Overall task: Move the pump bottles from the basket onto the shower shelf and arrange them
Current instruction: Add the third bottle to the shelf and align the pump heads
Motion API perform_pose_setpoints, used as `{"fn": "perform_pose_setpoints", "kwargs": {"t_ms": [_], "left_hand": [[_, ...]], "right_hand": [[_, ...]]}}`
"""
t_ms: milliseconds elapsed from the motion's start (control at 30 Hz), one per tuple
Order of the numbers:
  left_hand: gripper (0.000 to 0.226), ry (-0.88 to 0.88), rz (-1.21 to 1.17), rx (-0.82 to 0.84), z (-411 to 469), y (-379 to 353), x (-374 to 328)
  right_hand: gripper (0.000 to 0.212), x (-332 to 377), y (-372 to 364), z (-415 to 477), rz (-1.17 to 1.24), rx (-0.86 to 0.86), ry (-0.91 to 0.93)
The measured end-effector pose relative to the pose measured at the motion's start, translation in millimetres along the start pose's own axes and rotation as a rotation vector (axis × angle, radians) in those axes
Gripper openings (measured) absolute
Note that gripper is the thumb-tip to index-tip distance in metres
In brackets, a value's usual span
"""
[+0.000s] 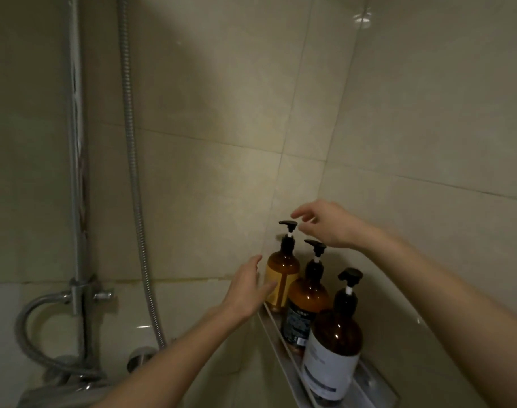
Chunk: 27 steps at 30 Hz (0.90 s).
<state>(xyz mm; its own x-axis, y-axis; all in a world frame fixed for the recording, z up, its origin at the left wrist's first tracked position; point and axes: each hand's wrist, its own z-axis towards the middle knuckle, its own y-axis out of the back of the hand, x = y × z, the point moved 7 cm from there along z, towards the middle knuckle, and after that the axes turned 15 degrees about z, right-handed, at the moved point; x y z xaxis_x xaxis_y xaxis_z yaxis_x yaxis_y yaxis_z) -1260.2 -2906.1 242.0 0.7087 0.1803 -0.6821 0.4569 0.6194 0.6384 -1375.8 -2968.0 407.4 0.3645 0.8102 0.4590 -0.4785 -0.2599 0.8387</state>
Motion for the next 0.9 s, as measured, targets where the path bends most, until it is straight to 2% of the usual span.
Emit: {"fn": "perform_pose_setpoints", "kwargs": {"t_ms": [100, 267, 467, 600, 700, 800, 900], "left_hand": [[0.077, -0.005, -0.014, 0.023, 11, -12, 1], [0.069, -0.088, -0.071, 0.011, 21, -23, -4], [0.074, -0.032, -0.122, 0.007, 29, -35, -2], [0.067, -0.012, -0.127, -0.014, 33, -36, 2], [0.062, -0.006, -0.125, -0.012, 35, -40, 6], [0.064, 0.010, -0.122, -0.014, 39, -41, 11], [0.068, 0.006, -0.135, 0.021, 43, -43, 15]], "right_hand": [[0.041, -12, -11, 25, -0.022, 0.043, -0.054], [0.045, -26, -20, 45, -0.078, 0.063, -0.093], [0.030, -30, -17, 57, -0.131, -0.011, -0.040], [0.022, -28, -19, 60, -0.147, -0.018, -0.014], [0.022, -27, -18, 62, -0.145, -0.037, -0.007], [0.029, -28, -18, 63, -0.136, -0.058, -0.018], [0.026, -29, -20, 65, -0.136, -0.046, -0.002]]}}
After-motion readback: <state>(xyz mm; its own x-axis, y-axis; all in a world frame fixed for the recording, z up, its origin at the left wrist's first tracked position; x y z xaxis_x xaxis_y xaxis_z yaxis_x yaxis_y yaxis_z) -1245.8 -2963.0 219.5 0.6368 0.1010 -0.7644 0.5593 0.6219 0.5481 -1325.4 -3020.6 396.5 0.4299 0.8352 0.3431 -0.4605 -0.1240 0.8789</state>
